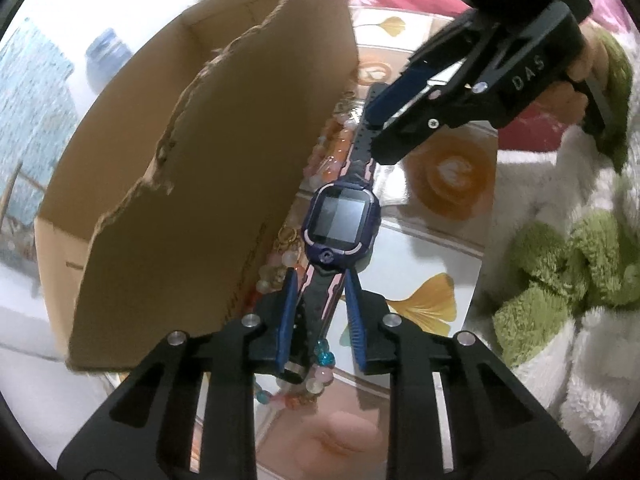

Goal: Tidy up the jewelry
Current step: 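Close the right tool on the smartwatch face while the left tool approaches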

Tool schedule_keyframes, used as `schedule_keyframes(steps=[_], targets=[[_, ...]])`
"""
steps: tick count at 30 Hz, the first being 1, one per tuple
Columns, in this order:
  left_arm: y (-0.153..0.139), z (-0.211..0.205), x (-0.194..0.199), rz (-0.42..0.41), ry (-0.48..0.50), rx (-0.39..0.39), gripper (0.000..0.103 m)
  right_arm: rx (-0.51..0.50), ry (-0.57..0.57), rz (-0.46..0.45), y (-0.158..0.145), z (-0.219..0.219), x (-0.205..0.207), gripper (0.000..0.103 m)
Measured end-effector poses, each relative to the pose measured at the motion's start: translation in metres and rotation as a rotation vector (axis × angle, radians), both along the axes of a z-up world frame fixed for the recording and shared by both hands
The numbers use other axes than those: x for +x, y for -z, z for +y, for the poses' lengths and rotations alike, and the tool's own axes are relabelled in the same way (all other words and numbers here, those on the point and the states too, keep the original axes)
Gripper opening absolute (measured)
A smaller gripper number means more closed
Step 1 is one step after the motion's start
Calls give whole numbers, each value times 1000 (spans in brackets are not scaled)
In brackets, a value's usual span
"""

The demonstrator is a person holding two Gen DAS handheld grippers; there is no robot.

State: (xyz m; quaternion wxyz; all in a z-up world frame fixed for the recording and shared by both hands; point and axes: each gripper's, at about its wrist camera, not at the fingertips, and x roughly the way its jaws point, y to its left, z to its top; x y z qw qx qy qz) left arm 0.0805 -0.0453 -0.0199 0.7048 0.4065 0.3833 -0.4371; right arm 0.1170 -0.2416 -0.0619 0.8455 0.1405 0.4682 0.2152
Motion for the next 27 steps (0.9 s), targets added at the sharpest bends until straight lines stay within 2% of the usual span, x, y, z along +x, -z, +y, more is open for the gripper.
schedule_keyframes(steps=[5,10,18,22,25,27], targets=[[3,-5,7,16,27,30,23,5,-2,-3,1,-2,-1,51],[6,-10,16,82,34,37,24,13,-8,-7,1,-5,-2,51],[8,-19,19,150,91,93,39,32,-14,-12,2,-11,-4,51],[9,-30,22,172,78,103,39,46,-13,-19,3,-16,-7,51],[9,-38,22,189,70,100,27,61,-11,-21,3,-19,-10,51],[6,-40,19,212,61,86,27,67,-10,-21,3,-21,-11,51]])
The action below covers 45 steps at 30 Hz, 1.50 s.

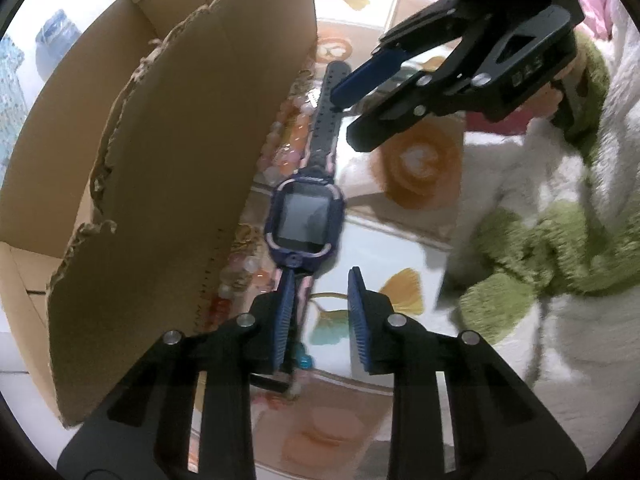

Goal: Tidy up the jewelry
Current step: 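Close the right tool on the smartwatch face while the left tool approaches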

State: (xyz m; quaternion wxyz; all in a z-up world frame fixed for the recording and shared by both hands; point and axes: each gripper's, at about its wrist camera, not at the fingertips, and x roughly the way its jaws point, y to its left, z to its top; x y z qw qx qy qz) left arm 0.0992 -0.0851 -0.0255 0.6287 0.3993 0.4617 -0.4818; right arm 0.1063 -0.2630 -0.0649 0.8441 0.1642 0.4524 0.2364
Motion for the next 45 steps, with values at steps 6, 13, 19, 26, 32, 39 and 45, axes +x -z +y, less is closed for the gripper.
schedule_keyframes(steps=[6,13,19,26,32,39,45], targets=[[2,-1,-18,21,-44,-16,27,23,0,2,1,-10,-6,51],[-6,13,-17,-31,-261,-106,27,21,-2,-15,-7,-15,-14,51],[9,38,-37,-73,-471,-135,27,-4,-85,-52,-24,3,-15,51],[18,64,-42,-106,-637,-210,27,-132,-225,-124,-36,47,0,51],[16,89,-47,-103,-691,-305,27,-326,-344,-157,-28,84,12,51],[19,100,-51,-88,-693,-361,27,-526,-517,-195,-20,108,15,52],[24,111,-51,-92,-680,-375,28,-616,-653,-215,-20,116,16,52]])
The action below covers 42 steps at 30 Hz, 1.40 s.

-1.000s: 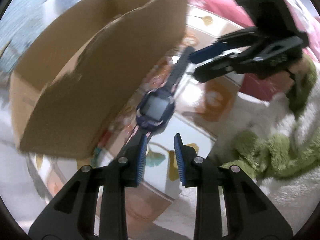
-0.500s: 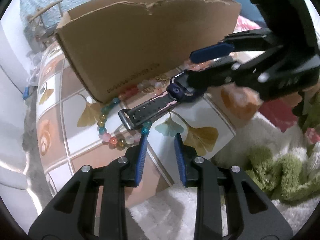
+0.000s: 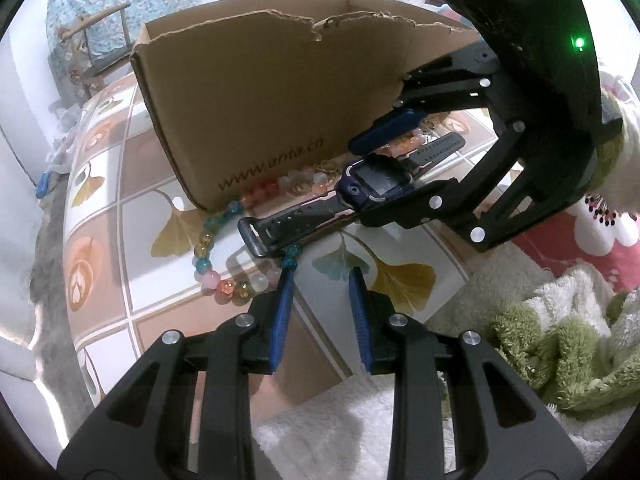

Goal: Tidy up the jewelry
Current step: 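Close the right tool on the smartwatch face while the left tool approaches, then lift the smartwatch off the table with the right tool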

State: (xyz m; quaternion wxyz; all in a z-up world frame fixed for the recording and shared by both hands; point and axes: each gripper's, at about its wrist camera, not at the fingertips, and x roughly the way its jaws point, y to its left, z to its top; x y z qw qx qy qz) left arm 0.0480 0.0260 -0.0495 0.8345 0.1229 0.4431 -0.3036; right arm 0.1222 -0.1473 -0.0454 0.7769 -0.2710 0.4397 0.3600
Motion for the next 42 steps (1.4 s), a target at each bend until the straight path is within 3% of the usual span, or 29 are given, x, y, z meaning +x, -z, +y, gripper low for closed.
schedule_keyframes(steps=[7,17,22,32,36,42], targets=[[1,1,0,-1,8,-1,28,-14,-63,-14,-9,-2,-7,43],[-1,-4,0,0,14,14,28,-54,-128,-49,-22,-23,-44,42],[-5,-4,-4,7,23,21,35,-98,-161,-63,-15,-25,-59,42],[-22,-1,-25,-12,-9,66,44,-24,-87,-61,-15,-31,-59,44],[-31,-16,-27,-33,39,48,45,37,-50,-25,-22,-44,-62,44],[-28,-56,-12,-62,221,54,45,57,18,12,-25,-75,-62,44]])
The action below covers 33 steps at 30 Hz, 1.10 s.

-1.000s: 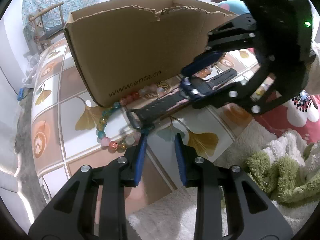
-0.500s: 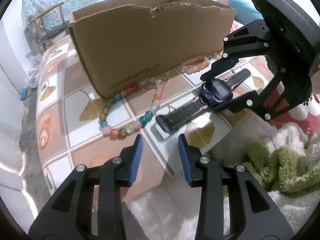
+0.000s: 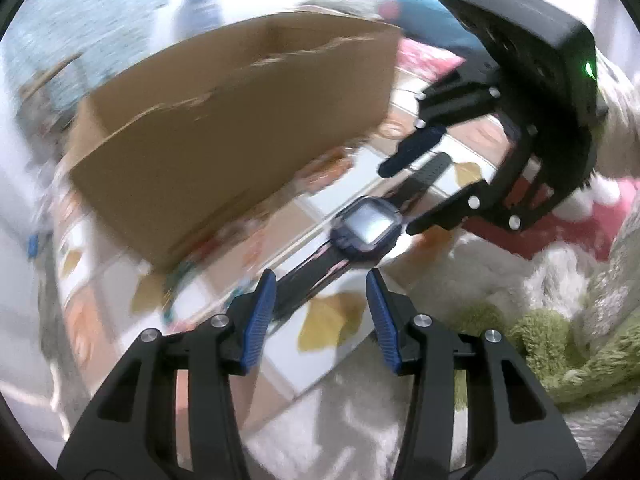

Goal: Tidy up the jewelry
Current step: 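Lift the smartwatch off the table with the right tool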

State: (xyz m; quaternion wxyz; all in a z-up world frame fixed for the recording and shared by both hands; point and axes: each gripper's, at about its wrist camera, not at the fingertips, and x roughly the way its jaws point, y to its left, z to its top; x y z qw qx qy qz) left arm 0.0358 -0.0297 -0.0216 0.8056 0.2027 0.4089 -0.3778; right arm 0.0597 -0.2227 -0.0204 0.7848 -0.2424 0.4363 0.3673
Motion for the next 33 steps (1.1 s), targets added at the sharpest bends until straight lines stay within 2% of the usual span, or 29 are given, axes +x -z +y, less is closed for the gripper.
schedule_keyframes(steps=[3,6,10,19,25,28,33], targets=[[7,-15,8,8,74,19,45,5,8,19,2,-9,1,44],[17,-19,25,75,113,16,47,40,2,56,7,-13,8,44],[20,-24,27,134,116,4,48,47,-11,87,18,-12,15,44],[21,-14,17,264,138,-38,48,66,-31,116,20,-17,15,44],[13,-20,14,147,163,0,48,36,-58,105,20,-10,14,44],[12,-23,18,113,187,14,53,16,-88,90,21,1,16,44],[19,-36,21,88,272,53,53,-5,-126,83,20,6,19,44]])
